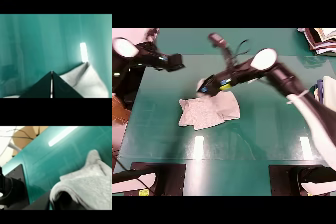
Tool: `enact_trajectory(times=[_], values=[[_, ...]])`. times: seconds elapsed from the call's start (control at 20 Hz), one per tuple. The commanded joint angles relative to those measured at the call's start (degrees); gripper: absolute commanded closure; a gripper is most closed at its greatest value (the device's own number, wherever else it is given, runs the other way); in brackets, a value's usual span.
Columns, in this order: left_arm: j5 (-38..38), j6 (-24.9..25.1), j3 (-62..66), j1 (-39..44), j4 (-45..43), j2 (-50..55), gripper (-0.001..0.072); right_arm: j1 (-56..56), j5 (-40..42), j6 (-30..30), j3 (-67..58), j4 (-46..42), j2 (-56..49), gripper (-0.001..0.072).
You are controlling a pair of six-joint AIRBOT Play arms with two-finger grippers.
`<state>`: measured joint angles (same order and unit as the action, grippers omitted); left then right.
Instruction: Fold the shirts.
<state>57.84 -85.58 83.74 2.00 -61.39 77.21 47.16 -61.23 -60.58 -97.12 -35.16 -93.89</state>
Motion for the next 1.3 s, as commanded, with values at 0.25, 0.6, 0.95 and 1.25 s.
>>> enact_trajectory(times=[0.25,0.6,0.95,1.25], values=[[5.18,0.09,0.04,-5.86,-1.81,-5.38,0.0682,0.33,-13.97,-1.38,-11.3,-5.92,-10.25,0.0278],[9.27,0.55,0.0,-5.84,-1.9,-5.38,0.0681,-18.99,-17.92,-8.98,6.23,-12.9,-3.15,0.0278],[8.61,0.52,-0.02,-5.66,-1.64,-5.35,0.0682,-28.24,-9.68,-9.27,23.76,-0.42,-4.11,0.003],[8.72,0.55,-0.02,-5.66,-1.44,-5.31,0.0682,-19.5,-7.8,-7.76,19.69,5.64,-12.66,0.004]])
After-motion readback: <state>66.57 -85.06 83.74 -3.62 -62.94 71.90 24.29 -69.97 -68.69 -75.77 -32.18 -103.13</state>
